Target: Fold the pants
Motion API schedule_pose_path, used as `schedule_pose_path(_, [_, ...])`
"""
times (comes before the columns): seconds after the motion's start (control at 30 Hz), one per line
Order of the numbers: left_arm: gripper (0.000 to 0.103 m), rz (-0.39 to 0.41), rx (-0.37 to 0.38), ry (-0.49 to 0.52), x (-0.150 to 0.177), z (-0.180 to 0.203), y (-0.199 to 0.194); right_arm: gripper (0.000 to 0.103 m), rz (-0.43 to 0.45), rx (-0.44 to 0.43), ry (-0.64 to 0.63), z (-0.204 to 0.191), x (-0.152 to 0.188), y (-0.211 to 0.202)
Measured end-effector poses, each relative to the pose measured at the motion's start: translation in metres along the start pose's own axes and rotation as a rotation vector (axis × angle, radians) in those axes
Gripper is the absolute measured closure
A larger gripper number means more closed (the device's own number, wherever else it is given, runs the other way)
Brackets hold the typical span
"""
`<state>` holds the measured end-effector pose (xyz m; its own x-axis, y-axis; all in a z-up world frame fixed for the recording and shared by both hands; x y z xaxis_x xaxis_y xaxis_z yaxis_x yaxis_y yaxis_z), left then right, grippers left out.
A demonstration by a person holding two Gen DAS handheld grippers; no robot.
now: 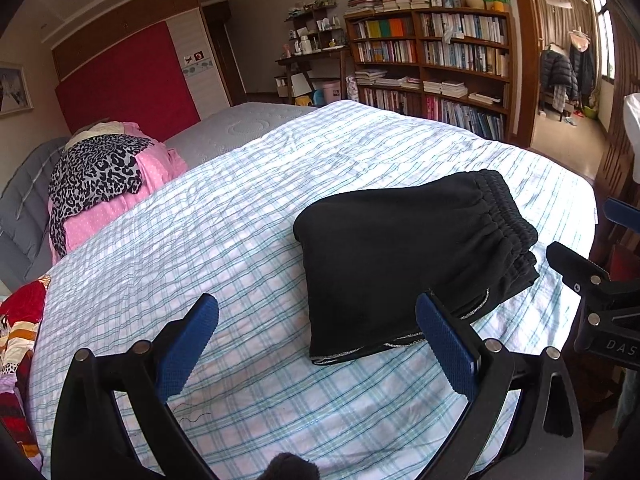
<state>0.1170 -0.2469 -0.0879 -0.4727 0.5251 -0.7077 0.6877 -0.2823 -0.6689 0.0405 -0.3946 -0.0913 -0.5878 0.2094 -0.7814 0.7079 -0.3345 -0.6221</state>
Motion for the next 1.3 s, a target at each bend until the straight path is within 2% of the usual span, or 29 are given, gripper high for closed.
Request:
schedule_pose_path(0.37, [0.005,-0.024,0.052,-0.010,0.002,0.006,0.006,0.003,-0.005,-0.002,-0.010,-0.004,0.002,0.002])
schedule_pose_path(1.3, [0.005,-0.016,0.061,0.014,0.001,0.012,0.012,0.003,-0.011,0.008,-0.008,0.001,0.007,0.009])
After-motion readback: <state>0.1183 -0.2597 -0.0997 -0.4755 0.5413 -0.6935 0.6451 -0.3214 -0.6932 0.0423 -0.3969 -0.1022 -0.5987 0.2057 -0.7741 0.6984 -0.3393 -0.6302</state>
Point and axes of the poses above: each gripper's, at about its wrist camera, not at the fingertips, and y roughly the way its jaws point, z to its right, x to its underside, the point moved 3 cm from there along y, roughly the way its jaws point, and after that the axes turned 2 degrees about y, right-handed, at the moved point
